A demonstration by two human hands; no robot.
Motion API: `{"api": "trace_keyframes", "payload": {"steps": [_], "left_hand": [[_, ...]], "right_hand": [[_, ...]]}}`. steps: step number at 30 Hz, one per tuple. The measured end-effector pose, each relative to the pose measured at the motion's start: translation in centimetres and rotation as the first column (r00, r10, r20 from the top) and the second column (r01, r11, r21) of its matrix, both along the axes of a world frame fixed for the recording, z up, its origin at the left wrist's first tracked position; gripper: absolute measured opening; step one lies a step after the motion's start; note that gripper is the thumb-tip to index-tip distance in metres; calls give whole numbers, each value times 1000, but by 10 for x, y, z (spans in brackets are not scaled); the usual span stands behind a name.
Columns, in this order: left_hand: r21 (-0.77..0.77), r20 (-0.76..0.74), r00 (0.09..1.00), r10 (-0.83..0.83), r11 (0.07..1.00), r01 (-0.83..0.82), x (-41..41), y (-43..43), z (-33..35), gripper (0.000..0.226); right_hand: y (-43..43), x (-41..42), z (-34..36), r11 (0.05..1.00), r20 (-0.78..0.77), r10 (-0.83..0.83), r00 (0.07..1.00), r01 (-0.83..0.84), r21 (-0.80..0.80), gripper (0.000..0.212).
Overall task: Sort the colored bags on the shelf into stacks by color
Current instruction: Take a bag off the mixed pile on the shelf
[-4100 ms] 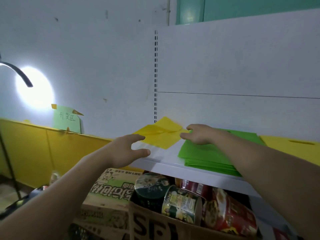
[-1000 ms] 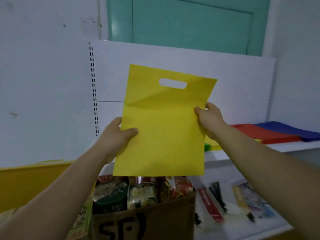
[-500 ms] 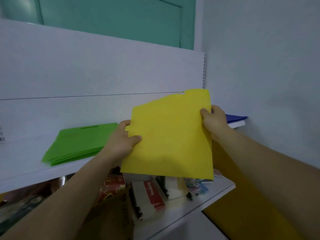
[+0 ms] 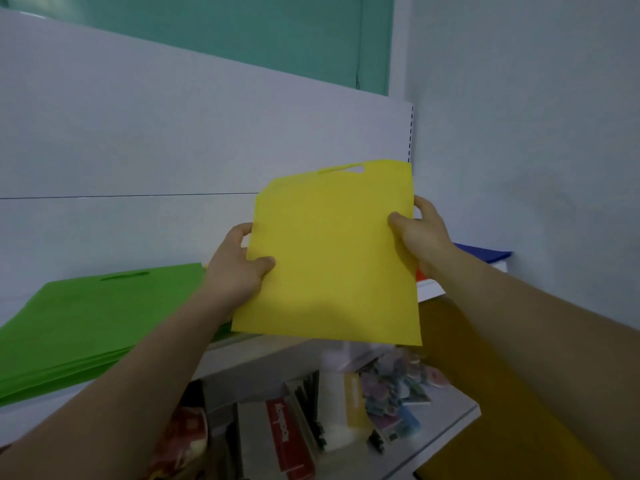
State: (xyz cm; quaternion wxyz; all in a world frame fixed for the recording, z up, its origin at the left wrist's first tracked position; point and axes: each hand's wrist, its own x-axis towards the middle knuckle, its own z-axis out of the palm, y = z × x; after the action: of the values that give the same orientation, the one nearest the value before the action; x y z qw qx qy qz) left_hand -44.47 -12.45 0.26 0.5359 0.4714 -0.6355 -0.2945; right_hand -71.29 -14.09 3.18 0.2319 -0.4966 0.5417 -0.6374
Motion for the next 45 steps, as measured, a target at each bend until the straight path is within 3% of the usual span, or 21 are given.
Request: {"api": "trace_keyframes", "payload": {"steps": [10,15,19,24,29,34,38,45], "left_hand": [[22,39,978,206,978,-207,15,-35,3,51],[33,51,935,351,935,-353,16,-46,0,52],[19,338,814,472,862,-507,16,-53,-3,68],[104,624,676,392,815,-570,14,-52,-13,80],[195,741,634,222,832,-520,8,-43,-17,62],[269,793,609,3,895,-355,-1,-25,-11,62],[373,798,583,-154,886,-276,-4,-13,-17,91],[224,802,597,-2,928,-298,0,-15,-29,65]], "right_hand": [[-100,26,-3,992,-104,128,986,-128,0,65],[-146,41,-6,969,-139,244,960,-249,-14,60],[-178,53,-13,946,-242,323,915,-314,79,59],[-200,58,-32,871,-444,476,759,-338,356,67],[-191,52,-38,838,-709,546,448,-308,450,61],[-171,47,-45,798,-777,589,222,-310,517,52],[-163,43,-54,797,-791,595,143,-234,557,57],[-160,48,-56,837,-835,540,111,-178,518,58]]}}
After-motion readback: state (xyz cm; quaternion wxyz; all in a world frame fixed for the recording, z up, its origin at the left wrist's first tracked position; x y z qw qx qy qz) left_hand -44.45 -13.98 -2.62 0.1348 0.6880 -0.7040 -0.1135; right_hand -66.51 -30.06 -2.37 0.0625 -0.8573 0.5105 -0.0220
